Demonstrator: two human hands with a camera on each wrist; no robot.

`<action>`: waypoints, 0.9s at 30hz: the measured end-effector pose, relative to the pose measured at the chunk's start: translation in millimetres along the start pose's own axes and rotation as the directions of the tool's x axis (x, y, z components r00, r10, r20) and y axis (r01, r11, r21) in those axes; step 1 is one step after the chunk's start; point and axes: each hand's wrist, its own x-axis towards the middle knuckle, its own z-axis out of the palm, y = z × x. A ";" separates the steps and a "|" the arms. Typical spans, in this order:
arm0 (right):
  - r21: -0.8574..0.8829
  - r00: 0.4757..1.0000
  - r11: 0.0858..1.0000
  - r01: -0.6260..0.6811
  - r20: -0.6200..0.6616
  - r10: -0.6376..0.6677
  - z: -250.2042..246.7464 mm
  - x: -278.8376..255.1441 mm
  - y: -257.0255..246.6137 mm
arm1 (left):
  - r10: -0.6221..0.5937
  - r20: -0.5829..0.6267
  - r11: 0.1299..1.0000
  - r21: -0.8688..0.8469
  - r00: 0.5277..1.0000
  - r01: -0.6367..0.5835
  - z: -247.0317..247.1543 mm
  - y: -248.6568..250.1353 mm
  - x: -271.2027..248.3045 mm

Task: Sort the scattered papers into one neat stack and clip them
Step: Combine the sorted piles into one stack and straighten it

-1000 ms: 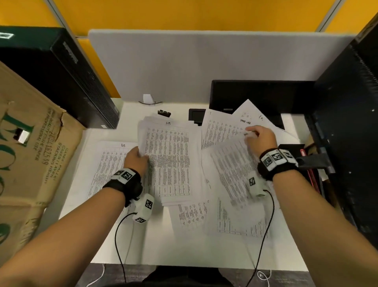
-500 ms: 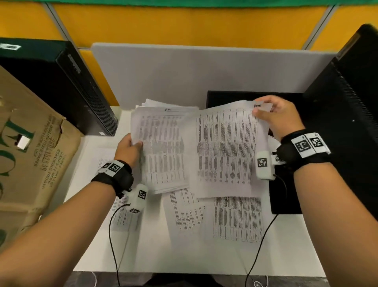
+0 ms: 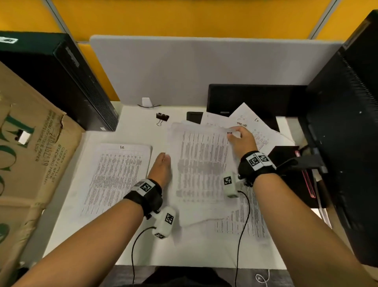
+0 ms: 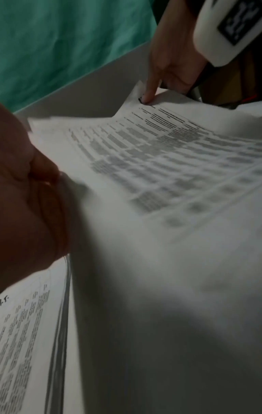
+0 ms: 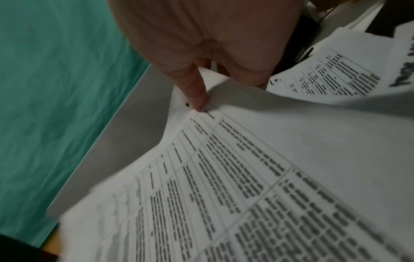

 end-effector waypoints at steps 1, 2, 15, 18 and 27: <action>0.005 1.000 1.000 0.006 -0.015 -0.006 3.1 0.0 4.4 | -0.012 0.007 0.998 0.068 1.000 0.011 2.2 0.7 -2.3; 0.002 0.999 1.000 0.019 -0.027 -0.019 6.1 -1.0 6.2 | -0.028 0.009 0.988 0.149 1.000 0.027 3.6 0.8 -4.5; -0.552 0.974 0.804 -0.221 -0.078 0.214 -10.2 -18.8 86.2 | -0.201 -0.036 0.933 0.298 0.979 0.202 5.3 -27.9 21.6; -0.712 0.943 0.619 -0.331 -0.227 0.243 -26.9 -35.8 114.3 | -0.247 0.014 0.922 0.311 0.969 0.230 5.4 -29.5 25.4; -0.529 0.866 0.712 -0.463 -0.441 0.235 -42.8 -54.5 131.5 | -0.045 0.000 0.938 0.343 0.999 0.043 3.8 -12.4 23.6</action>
